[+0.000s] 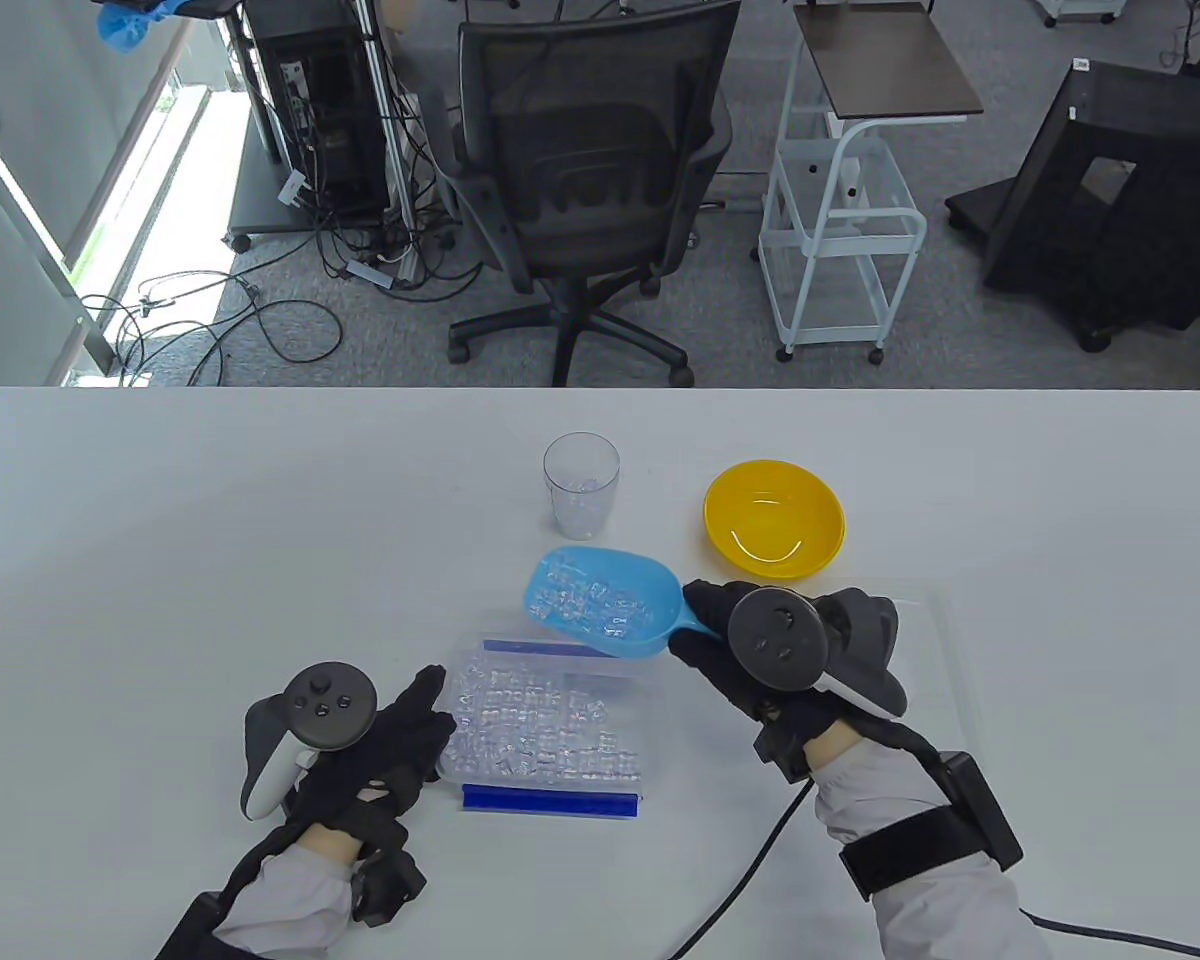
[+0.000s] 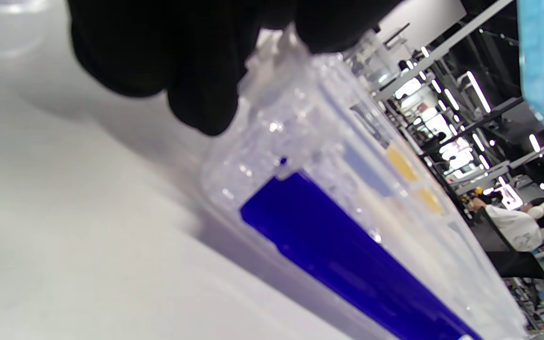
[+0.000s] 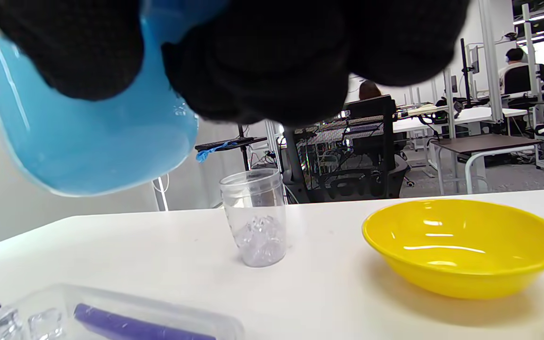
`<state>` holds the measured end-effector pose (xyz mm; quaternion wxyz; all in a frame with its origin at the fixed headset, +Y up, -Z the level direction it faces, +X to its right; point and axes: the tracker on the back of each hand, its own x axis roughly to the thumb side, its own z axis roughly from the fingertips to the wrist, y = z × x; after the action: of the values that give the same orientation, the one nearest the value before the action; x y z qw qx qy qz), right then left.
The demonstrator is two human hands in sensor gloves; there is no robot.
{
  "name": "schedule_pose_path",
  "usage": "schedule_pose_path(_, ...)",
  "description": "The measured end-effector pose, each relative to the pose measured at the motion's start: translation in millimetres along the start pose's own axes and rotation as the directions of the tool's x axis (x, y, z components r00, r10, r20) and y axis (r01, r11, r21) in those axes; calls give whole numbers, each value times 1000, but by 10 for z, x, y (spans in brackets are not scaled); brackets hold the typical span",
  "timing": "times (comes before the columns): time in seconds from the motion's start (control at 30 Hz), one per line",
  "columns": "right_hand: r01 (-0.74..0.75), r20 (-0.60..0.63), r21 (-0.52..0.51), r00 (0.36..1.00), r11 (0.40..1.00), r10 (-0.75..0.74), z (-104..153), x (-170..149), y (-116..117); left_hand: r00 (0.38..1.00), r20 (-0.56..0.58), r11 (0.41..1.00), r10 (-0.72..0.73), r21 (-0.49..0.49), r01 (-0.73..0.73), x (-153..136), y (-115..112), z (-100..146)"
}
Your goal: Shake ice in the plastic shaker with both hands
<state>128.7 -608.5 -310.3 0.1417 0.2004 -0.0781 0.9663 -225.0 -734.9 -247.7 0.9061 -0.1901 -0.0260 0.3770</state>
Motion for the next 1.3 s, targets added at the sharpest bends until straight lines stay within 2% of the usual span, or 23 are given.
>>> schedule_pose_path(0.33, -15, -107, -14, 994, 1000, 14, -352, -39, -282, 1000, 1, 1000, -13, 4, 13, 11, -4, 8)
schedule_pose_path(0.6, -44, -187, -9, 981, 999, 42, -672, -102, -339, 1000, 1, 1000, -26, 8, 26, 20, -6, 11)
schedule_pose_path(0.9, -168, -255, 51, 951, 984, 175, -1025, -161, -194, 999, 2, 999, -41, 9, 41, 34, -5, 14)
schedule_pose_path(1.3, -316, -253, 185, 899, 930, 356, -1352, -78, 37, 999, 3, 999, -42, 5, 42, 32, -2, 6)
